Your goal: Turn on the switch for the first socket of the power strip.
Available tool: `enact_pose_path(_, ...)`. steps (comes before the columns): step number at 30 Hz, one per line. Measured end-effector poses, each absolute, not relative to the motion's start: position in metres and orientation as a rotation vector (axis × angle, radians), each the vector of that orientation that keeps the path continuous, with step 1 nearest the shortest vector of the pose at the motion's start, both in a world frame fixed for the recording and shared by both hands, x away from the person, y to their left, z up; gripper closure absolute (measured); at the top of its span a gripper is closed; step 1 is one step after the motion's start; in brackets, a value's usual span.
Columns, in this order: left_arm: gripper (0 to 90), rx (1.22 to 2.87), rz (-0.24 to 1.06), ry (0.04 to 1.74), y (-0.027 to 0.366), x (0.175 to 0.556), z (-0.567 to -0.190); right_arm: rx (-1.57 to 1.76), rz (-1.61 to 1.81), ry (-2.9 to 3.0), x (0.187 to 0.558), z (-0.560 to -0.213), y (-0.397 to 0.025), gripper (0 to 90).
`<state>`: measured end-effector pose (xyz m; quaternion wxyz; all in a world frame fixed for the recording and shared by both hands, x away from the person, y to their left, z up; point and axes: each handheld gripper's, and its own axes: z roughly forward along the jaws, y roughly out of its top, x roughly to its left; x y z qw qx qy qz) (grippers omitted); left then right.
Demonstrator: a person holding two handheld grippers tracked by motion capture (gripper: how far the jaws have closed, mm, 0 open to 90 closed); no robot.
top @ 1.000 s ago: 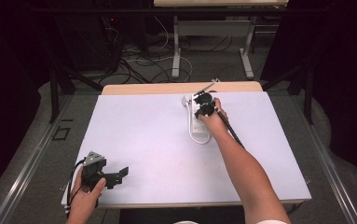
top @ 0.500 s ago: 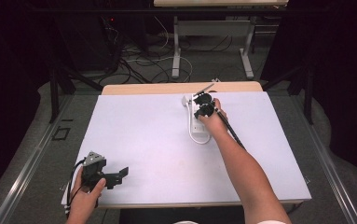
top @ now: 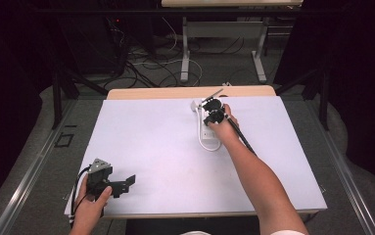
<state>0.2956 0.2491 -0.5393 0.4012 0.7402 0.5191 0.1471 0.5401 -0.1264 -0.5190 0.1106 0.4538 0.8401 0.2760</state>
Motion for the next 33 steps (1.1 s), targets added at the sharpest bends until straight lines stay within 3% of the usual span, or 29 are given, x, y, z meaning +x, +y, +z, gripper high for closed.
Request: enact_pose_path(33,0.4,1.871,0.371,1.306,0.247,0.294,-0.539,1.379,0.797,2.456,0.524,-0.501,-0.119,84.6)
